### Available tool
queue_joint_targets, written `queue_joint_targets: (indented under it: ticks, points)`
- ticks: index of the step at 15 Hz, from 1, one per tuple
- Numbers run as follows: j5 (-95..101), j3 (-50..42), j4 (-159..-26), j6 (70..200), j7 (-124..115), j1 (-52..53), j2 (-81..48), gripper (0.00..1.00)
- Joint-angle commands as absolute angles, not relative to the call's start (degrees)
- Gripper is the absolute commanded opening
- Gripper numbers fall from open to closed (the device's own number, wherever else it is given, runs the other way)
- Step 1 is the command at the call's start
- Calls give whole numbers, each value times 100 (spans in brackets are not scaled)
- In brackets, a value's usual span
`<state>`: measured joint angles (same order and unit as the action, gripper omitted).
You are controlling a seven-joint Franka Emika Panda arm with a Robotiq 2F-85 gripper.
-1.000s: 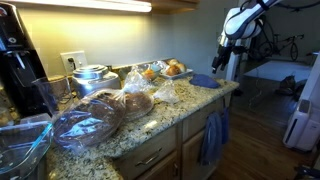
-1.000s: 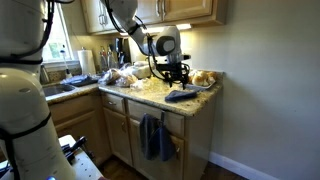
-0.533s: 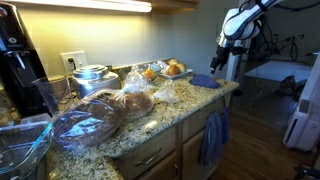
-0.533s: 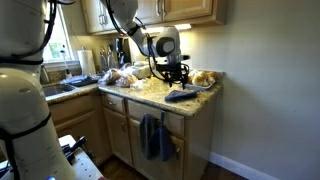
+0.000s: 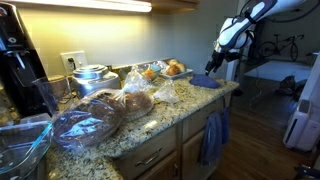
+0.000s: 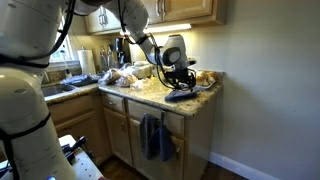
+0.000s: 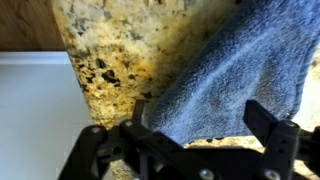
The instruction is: Move the towel from the countertop to the hanger on the drawer
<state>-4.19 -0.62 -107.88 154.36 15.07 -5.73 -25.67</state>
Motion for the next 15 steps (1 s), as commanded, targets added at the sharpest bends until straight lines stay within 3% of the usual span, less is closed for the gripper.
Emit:
queue_joint_targets:
  ticks: [1, 15]
  points:
    - [-628, 297, -10256, 15651, 1930, -1010, -3138, 100]
    - [-808, 1222, -9149, 15661, 2605, -1764, -4129, 100]
